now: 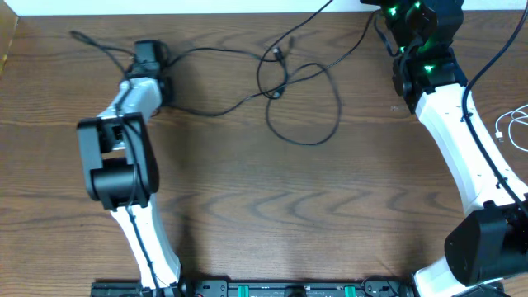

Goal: Untangle cables

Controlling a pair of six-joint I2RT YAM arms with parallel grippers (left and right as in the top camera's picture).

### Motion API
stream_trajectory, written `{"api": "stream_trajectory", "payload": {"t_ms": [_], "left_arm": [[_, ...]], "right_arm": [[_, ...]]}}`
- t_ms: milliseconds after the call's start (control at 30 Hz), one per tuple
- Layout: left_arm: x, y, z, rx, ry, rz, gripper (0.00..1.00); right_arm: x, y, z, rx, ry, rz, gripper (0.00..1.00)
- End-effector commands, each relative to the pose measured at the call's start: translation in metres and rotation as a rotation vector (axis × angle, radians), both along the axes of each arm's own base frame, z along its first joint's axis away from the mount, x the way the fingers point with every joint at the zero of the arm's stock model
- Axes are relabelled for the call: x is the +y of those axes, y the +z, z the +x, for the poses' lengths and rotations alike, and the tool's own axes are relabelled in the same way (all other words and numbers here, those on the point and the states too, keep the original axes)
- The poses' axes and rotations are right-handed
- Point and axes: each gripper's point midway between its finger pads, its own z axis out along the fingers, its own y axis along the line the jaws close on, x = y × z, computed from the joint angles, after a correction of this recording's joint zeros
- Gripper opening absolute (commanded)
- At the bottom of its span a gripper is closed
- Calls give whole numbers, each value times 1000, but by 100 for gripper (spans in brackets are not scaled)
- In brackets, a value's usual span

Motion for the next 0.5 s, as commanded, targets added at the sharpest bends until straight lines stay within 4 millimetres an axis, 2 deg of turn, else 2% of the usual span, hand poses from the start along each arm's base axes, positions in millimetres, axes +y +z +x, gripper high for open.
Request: {"api": "stream_trajectory", "payload": {"t_ms": [0,100,200,467], "left_arm": [[33,-33,-36,114,75,-26,8],[60,-35,-52,130,141,-40,8],[76,-37,-64,147,180,-47,8],[101,-38,-81,155,258,-61,8]], "right_arm": [[-17,26,-6,-59,-41,-19,1],[-27,27,-4,-64,-65,-38,1],[-41,27,-1,-68,-105,-60,1],[-123,23,6,-60,-364,-192,1]]}}
